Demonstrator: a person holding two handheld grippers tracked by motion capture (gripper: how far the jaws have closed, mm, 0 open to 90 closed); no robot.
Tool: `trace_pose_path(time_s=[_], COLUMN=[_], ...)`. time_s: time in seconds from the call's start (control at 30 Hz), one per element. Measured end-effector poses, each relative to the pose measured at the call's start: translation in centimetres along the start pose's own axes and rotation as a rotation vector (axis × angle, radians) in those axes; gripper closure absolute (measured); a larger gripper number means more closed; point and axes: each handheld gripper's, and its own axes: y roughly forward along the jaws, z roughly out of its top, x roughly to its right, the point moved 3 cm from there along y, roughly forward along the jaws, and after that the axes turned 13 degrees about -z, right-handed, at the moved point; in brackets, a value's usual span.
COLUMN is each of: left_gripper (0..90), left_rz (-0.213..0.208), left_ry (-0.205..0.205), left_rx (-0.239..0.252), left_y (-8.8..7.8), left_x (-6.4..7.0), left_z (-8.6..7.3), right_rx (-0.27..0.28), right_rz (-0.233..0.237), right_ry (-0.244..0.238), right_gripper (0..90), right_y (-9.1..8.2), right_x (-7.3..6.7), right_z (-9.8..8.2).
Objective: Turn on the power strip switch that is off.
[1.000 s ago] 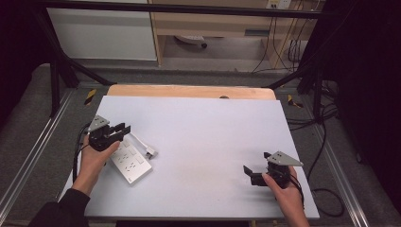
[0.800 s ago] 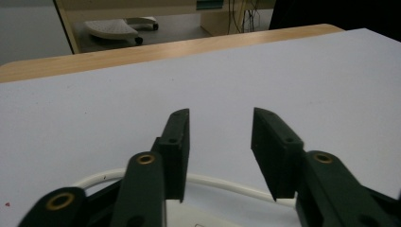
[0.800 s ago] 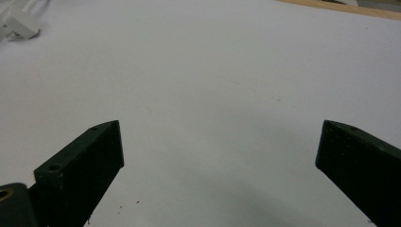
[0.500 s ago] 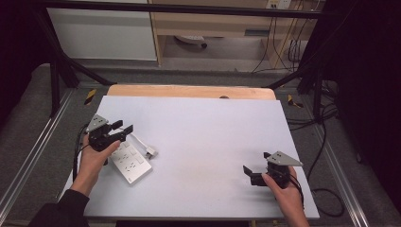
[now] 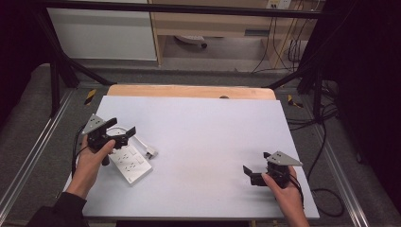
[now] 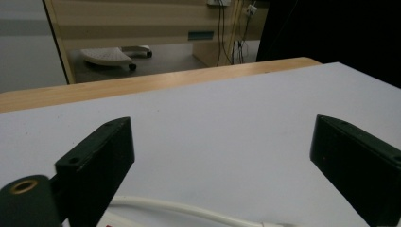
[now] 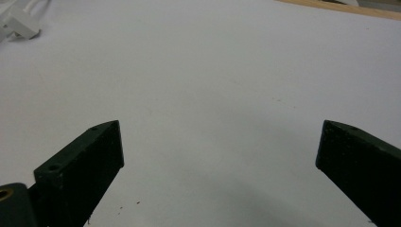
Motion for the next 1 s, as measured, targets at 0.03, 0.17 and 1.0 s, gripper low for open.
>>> trace_pose_path(time_s=[0.03, 0.17, 1.0], left_gripper=[5.8, 5.5, 7.0], left_rz=[-0.003, -0.01, -0.006], left_ry=[-0.005, -0.024, -0.028], left_rx=[0.009, 0.025, -0.019], left_y=[-0.3, -1.4, -8.9], left_x=[0.1, 0.6, 3.9], left_z=[0.1, 0.5, -4.1], right_rx=[0.0, 0.001, 0.006], right_rz=[-0.001, 0.0, 0.0], right_ry=[-0.001, -0.001, 0.007], right_gripper=[2.2, 2.2, 2.2], right_y=[0.0, 0.0, 0.2], right_x=[0.0, 0.0, 0.1], right_z=[0.0, 0.0, 0.1])
